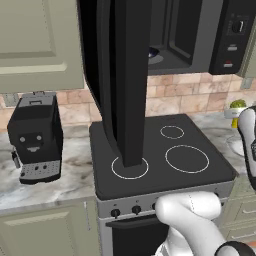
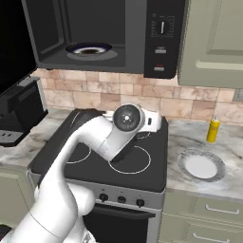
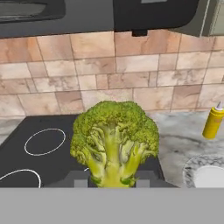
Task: Pick the broccoli from the microwave and place it on plate located on the counter.
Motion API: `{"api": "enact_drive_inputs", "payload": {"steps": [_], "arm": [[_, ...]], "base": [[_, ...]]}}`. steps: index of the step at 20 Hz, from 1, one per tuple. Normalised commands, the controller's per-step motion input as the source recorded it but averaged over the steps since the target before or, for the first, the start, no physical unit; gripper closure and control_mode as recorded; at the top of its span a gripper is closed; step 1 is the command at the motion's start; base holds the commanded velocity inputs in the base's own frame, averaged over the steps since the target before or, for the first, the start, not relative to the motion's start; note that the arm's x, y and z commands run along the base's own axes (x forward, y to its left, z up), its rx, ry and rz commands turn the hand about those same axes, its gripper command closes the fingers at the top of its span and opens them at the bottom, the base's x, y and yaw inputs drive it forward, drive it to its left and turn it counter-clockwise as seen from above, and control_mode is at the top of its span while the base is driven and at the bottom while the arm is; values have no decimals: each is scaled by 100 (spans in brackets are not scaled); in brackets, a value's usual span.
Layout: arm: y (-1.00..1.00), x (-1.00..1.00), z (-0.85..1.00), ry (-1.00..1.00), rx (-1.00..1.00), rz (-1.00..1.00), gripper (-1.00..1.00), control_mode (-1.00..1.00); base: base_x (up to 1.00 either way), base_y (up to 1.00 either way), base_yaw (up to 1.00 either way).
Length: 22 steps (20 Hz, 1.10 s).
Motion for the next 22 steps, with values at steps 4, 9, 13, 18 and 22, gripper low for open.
{"api": "enact_drive_inputs", "payload": {"steps": [4,9,13,18,22], "arm": [[-100,-4,-53,16,3,0,100,-100],[-91,-13,-52,18,0,0,100,-100],[-74,-10,-51,24,0,0,100,-100],[-70,-5,-55,24,1,0,100,-100],[-40,3,-46,22,0,0,100,-100]], "base": [[0,0,0],[0,0,0],[0,0,0],[0,0,0],[0,0,0]]}}
